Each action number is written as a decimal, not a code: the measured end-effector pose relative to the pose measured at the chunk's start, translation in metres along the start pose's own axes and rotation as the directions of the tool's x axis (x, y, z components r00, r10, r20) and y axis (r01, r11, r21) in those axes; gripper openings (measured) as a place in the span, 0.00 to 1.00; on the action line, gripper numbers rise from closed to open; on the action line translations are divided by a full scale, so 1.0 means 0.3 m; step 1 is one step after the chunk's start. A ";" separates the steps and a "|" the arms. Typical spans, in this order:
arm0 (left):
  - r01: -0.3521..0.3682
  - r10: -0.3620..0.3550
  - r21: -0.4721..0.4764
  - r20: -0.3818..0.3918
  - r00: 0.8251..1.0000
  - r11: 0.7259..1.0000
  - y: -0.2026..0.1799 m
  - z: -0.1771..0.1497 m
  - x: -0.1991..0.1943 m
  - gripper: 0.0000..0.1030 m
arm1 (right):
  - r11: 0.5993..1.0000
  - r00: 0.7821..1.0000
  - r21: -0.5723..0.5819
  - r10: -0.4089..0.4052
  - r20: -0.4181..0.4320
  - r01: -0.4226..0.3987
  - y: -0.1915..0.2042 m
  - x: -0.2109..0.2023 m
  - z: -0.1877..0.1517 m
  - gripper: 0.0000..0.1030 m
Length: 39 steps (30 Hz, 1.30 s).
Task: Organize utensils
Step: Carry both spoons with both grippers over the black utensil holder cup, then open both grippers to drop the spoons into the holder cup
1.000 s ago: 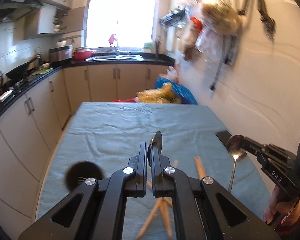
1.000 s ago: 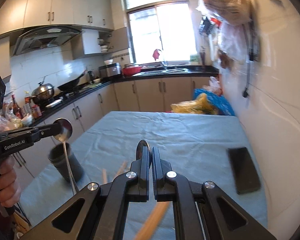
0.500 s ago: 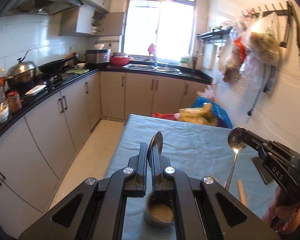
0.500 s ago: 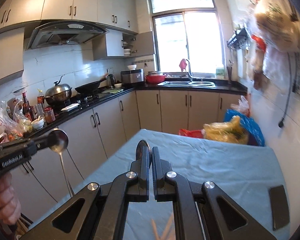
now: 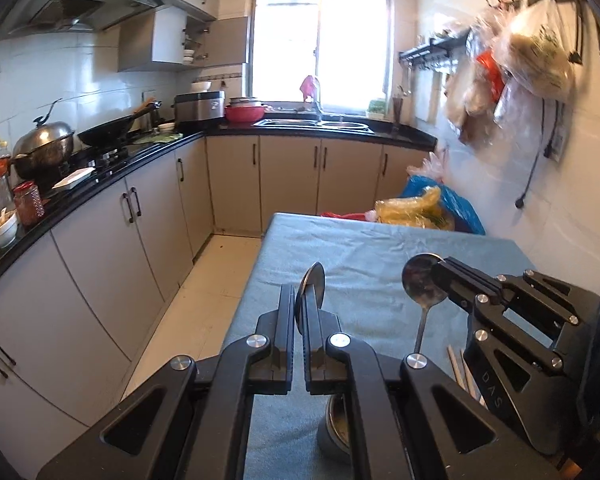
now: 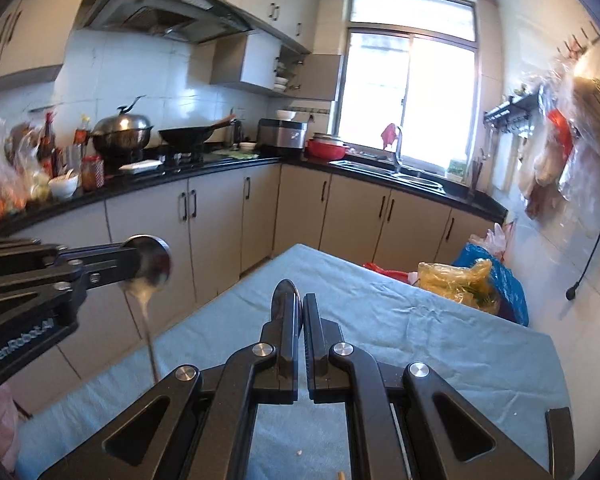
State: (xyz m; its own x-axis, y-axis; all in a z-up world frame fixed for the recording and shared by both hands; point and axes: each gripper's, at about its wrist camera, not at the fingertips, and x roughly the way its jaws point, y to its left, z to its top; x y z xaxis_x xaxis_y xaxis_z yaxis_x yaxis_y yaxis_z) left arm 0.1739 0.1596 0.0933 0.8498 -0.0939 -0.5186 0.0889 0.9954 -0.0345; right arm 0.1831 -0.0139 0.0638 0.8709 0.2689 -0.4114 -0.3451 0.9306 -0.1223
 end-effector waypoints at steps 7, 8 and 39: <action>0.045 -0.045 -0.012 -0.038 0.998 0.999 0.013 -0.026 0.025 0.03 | 0.996 0.994 0.011 0.090 -0.057 -0.090 -0.022 0.003 -0.033 0.04; 0.046 -0.047 -0.014 -0.043 0.998 0.999 0.016 -0.029 0.028 0.03 | 0.995 0.993 0.023 0.103 -0.062 -0.102 -0.025 0.004 -0.035 0.04; 0.072 -0.075 -0.062 -0.050 0.996 0.995 0.024 -0.062 -0.062 0.08 | 0.941 0.966 0.257 0.248 -0.079 -0.220 -0.153 -0.160 -0.061 0.15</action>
State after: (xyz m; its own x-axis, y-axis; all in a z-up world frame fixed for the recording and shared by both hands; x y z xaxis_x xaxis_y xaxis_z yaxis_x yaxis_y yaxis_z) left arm 0.1490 0.1688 0.0869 0.8135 -0.1674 -0.5570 0.1175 0.9852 -0.1245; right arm 0.1509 -0.0742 0.0726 0.7278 0.4706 -0.4989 -0.4267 0.8802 0.2078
